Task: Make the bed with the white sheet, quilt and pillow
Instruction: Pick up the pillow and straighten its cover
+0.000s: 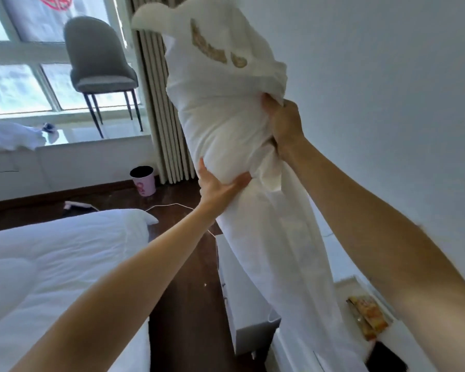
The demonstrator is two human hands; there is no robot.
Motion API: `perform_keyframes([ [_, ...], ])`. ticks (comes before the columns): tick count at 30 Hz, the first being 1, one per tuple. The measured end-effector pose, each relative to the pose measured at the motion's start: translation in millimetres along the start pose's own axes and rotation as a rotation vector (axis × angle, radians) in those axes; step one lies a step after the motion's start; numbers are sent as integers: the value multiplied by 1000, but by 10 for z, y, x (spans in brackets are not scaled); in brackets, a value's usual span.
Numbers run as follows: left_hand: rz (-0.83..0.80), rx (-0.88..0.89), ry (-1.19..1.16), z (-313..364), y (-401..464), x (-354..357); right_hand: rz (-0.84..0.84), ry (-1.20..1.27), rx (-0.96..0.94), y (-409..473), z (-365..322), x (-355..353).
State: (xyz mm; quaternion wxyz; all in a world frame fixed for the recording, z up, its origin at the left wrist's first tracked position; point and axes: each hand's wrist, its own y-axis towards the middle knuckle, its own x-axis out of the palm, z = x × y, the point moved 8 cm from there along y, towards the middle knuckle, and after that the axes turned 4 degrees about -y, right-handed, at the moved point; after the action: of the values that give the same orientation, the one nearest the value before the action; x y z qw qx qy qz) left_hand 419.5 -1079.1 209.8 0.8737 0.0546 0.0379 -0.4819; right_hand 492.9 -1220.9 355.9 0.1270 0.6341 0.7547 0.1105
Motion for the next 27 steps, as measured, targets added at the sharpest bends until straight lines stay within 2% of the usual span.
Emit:
perform_keyframes([
  [3, 172, -2, 108, -169, 395, -564, -102, -25, 29, 351, 237, 774],
  [5, 305, 112, 404, -152, 699, -921, -169, -19, 27, 588, 421, 1236],
  [7, 351, 261, 677, -37, 1041, -1099, -214, -2, 25, 830, 574, 1603],
  [8, 361, 299, 739, -46, 1278, -1195, -235, -6, 38, 1013, 699, 1840],
  [13, 388, 279, 803, -165, 2277, -1500, -353, -92, 1, 1883, 997, 2727],
  [17, 488, 196, 814, -318, 2968, -1933, -670, -110, 48, 2436, 1233, 3665],
  [19, 516, 130, 845, -544, 3322, -2234, -846, -238, 0, 2536, 1603, 4129],
  [22, 567, 57, 807, -936, 3893, -2700, -1046, -633, -45, 2577, 2593, 4629],
  [23, 563, 39, 810, -1046, 4069, -2818, -1075, -687, -15, 2622, 2940, 4748],
  [25, 508, -9, 853, -1421, 4526, -3045, -1055, -634, 140, 2776, 3598, 5113],
  [27, 449, -78, 914, -1742, 4855, -3260, -981, -674, 139, 2969, 3940, 5465],
])
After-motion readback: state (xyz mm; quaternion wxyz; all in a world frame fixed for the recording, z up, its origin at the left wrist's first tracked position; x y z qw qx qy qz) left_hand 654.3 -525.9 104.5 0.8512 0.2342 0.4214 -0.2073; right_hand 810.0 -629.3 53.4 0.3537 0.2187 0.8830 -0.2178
